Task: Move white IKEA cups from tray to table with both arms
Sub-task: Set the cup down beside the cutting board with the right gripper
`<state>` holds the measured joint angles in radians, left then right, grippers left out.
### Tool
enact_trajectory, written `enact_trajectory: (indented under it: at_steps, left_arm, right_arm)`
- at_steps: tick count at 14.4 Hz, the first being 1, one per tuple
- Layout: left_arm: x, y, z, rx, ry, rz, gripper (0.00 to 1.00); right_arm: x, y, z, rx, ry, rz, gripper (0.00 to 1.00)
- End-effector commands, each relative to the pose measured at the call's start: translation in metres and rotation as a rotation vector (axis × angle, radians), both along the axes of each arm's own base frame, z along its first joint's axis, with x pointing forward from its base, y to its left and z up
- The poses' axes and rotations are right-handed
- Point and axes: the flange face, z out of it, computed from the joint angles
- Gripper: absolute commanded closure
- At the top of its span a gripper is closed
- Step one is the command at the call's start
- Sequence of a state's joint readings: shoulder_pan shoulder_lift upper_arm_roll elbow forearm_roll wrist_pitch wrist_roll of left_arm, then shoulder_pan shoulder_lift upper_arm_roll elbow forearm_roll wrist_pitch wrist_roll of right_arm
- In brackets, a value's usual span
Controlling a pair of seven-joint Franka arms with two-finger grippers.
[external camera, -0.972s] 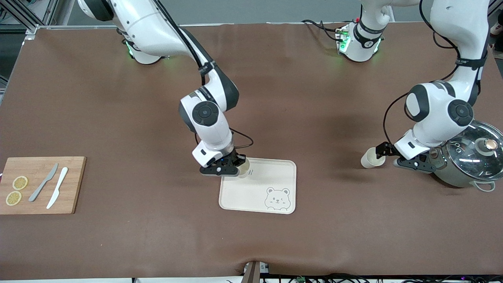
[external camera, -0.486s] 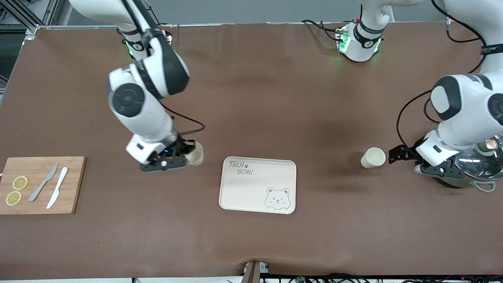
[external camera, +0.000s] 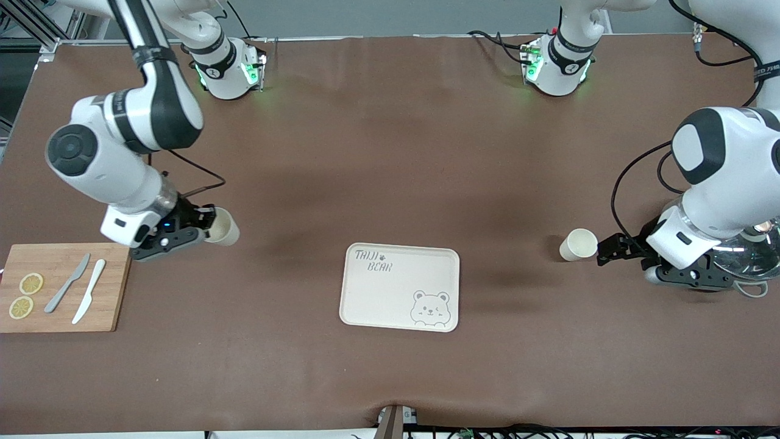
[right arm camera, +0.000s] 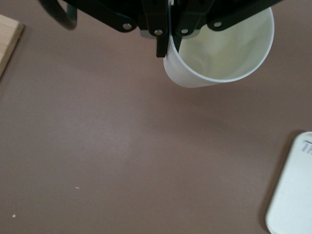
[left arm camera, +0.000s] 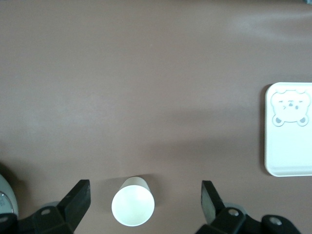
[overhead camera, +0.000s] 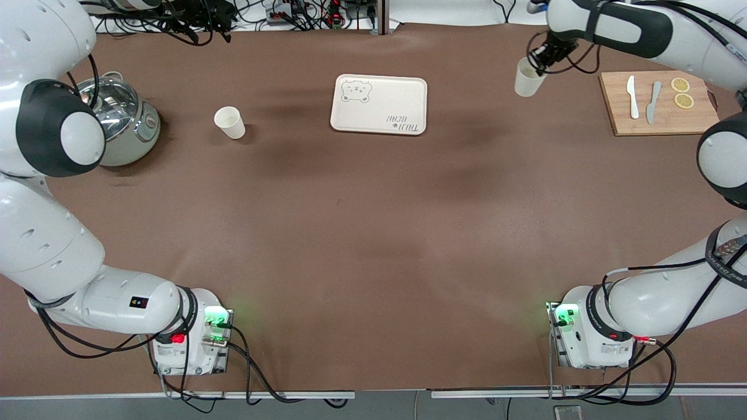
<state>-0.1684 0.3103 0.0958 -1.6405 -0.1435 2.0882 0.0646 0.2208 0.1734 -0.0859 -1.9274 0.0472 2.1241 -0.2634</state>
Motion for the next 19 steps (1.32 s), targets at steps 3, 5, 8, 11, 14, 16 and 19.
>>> enact_trajectory:
  at_steps: [3, 5, 8, 11, 14, 16, 19]
  left_arm:
    - [0.018, -0.025, 0.031, 0.034, 0.047, 0.007, 0.00]
    - [0.016, -0.049, 0.029, 0.032, 0.057, 0.023, 0.00]
    - [0.009, -0.097, 0.013, 0.045, 0.083, 0.039, 0.00]
    - [0.007, -0.107, 0.017, 0.053, 0.076, 0.049, 0.00]
    - [0.005, -0.107, 0.025, 0.043, 0.068, 0.052, 0.00]
    - [0.008, -0.108, 0.030, 0.042, 0.055, 0.071, 0.00]
    - [0.009, -0.095, 0.038, 0.045, 0.044, 0.076, 0.00]
  right_arm:
    - [-0.016, -0.058, -0.028, 0.003, -0.014, 0.064, 1.00]
    - [-0.016, -0.082, -0.043, -0.006, -0.058, 0.107, 1.00]
    - [-0.010, -0.105, -0.074, -0.018, -0.079, 0.136, 1.00]
    - [-0.005, -0.114, -0.101, -0.027, -0.098, 0.162, 1.00]
    - [0.001, -0.113, -0.132, -0.036, -0.120, 0.162, 1.00]
    - [0.004, -0.112, -0.149, -0.041, -0.135, 0.163, 1.00]
    - [0.006, -0.113, -0.166, -0.049, -0.157, 0.162, 1.00]
